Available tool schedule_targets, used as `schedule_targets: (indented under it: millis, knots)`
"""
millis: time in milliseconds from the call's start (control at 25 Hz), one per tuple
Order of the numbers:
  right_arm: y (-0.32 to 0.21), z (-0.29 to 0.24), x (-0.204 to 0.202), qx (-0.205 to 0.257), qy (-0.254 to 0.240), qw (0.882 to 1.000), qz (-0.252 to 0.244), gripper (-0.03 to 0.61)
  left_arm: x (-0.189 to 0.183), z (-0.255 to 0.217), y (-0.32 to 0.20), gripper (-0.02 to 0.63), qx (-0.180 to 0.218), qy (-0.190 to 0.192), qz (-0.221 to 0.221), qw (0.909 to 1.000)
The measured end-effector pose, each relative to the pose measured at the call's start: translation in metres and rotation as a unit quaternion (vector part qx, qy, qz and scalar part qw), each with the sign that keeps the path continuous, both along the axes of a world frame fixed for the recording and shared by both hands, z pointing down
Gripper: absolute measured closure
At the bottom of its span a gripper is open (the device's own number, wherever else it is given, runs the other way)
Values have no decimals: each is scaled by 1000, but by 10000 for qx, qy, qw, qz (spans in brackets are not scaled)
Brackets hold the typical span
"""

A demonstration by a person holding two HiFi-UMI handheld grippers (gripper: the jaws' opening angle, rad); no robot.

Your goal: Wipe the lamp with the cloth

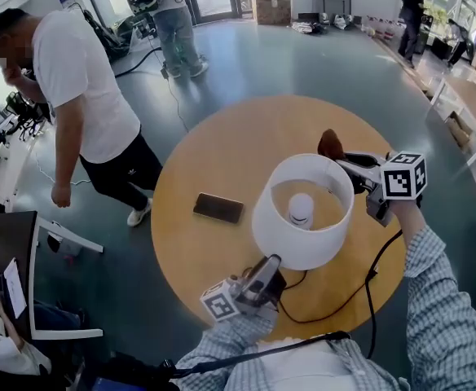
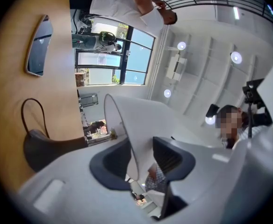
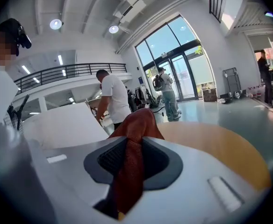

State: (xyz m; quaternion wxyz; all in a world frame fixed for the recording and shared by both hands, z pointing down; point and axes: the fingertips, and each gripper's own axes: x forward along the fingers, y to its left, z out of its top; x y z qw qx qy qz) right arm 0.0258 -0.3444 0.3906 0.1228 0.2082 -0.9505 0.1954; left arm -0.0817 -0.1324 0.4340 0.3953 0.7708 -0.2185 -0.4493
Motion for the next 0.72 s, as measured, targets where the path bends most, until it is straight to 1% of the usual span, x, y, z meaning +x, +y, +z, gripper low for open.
schedule_targets:
  millis: [120, 240, 360, 480, 560, 600, 720]
  knots:
    - [-5, -3, -20, 98, 387, 9983, -436, 482, 0, 0, -1, 466, -9, -23, 8, 10000]
    - [-8, -9, -39, 196, 809, 9921, -938, 482, 2, -2, -2, 467, -11, -34, -2, 10000]
    - [-8, -21, -65, 286, 1158, 9827, -1417, 482, 0, -6, -1, 468, -5, -24, -22, 10000]
    - [-3, -36, -94, 454, 1446, 9701, -1895, 482, -4, -11, -2, 468, -10, -11, -26, 10000]
    - [1, -41, -109, 611, 1695, 9579, -2233, 483, -4, -12, -4, 468, -24, 4, -25, 10000]
    - [3, -41, -114, 713, 1885, 9490, -2426, 485, -3, -10, -6, 468, -28, 15, -31, 10000]
    - [12, -35, -124, 966, 2453, 9171, -2989, 483, 0, -2, -6, 468, -36, 18, -9, 10000]
